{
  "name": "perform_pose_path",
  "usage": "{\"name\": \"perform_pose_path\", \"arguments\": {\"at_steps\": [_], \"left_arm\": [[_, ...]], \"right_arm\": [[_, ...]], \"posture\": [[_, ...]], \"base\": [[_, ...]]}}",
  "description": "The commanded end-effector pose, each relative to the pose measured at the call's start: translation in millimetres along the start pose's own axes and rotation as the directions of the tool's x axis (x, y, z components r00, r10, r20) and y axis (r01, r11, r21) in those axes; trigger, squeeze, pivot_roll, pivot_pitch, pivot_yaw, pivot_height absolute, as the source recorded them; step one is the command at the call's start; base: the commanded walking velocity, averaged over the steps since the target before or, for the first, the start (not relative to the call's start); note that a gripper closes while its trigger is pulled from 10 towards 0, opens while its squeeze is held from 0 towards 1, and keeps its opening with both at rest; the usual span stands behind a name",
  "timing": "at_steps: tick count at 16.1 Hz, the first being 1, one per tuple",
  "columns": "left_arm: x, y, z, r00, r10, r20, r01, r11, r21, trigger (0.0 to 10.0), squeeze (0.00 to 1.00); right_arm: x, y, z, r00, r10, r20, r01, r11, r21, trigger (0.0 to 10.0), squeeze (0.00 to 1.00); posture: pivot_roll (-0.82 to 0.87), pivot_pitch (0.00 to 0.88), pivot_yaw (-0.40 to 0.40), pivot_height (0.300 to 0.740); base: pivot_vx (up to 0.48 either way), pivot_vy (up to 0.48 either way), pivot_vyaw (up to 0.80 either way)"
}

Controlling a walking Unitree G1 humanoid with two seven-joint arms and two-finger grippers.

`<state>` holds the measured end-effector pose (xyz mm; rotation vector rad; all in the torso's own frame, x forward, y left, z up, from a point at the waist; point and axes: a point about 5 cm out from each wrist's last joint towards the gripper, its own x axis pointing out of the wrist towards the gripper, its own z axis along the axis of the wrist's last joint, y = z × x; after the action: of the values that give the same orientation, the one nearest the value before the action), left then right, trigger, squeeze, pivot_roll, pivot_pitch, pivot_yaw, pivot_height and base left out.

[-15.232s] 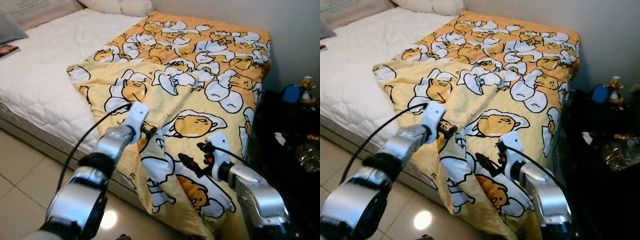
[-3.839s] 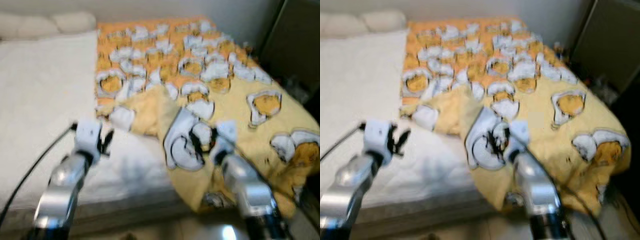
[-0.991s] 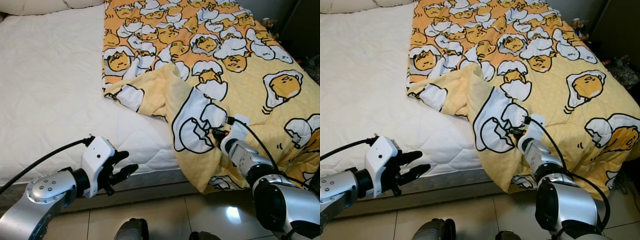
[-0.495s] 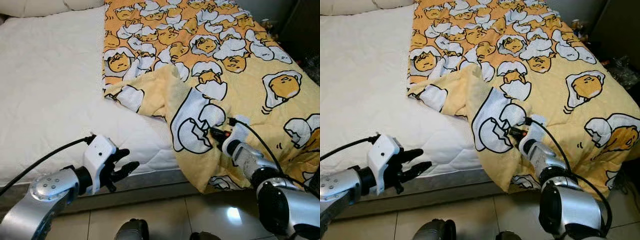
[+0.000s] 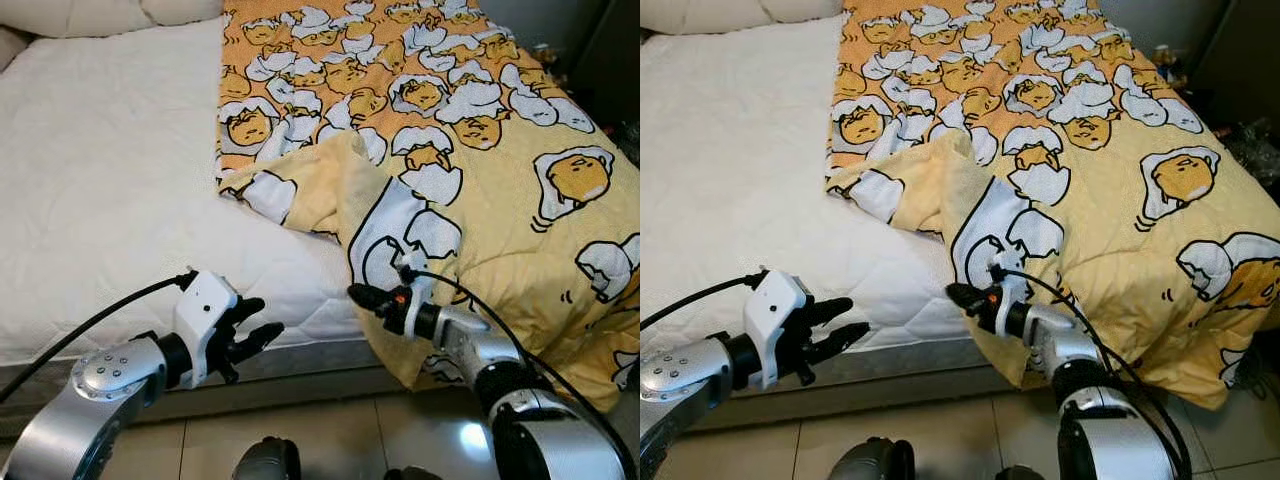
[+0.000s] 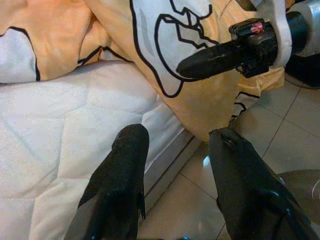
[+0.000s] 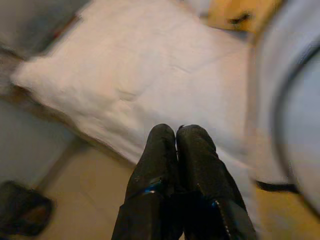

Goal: Clean up the room

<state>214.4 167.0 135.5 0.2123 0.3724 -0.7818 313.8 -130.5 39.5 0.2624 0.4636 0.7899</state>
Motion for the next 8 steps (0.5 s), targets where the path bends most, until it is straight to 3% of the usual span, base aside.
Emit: {"name": "perform_pose_path", "arguments": {"at_steps": [1,2,4,7,8], "left_arm": [[0.1,1.2,-0.8,1.0,0.015,-0.002,-0.015,1.0,0.012,10.0,0.0],[0.2,0.9,-1.7,1.0,0.017,-0.002,-0.017,1.0,0.012,10.0,0.0],[1.0,-0.6,-3.4,1.0,0.017,-0.003,-0.017,1.0,0.01,10.0,0.0],[3.0,-0.2,-2.6,1.0,0.024,-0.001,-0.024,1.0,0.02,10.0,0.0],[2.9,0.9,-2.0,0.999,0.034,0.001,-0.034,0.999,0.027,10.0,0.0]], "right_arm": [[-5.5,-10.6,2.8,0.991,-0.127,0.031,0.127,0.992,0.001,10.0,0.28],[-7.9,-17.1,4.3,0.975,-0.218,0.041,0.217,0.976,0.015,10.0,1.0],[-11.9,-27.3,8.7,0.926,-0.372,0.06,0.37,0.928,0.038,10.0,1.0],[-20.7,-43.9,17.3,0.797,-0.6,0.068,0.594,0.8,0.088,10.0,1.0],[-22.8,-46.9,19.8,0.772,-0.631,0.073,0.622,0.775,0.111,10.0,1.0]], "posture": [[0.11,0.055,0.074,0.74],[0.11,0.054,0.076,0.74],[0.11,0.049,0.085,0.74],[0.11,0.059,0.094,0.74],[0.11,0.059,0.094,0.74]], "base": [[0.0,0.0,0.0],[0.0,0.0,0.0],[0.0,0.0,0.0],[0.0,0.0,0.0],[0.0,0.0,0.0]]}}
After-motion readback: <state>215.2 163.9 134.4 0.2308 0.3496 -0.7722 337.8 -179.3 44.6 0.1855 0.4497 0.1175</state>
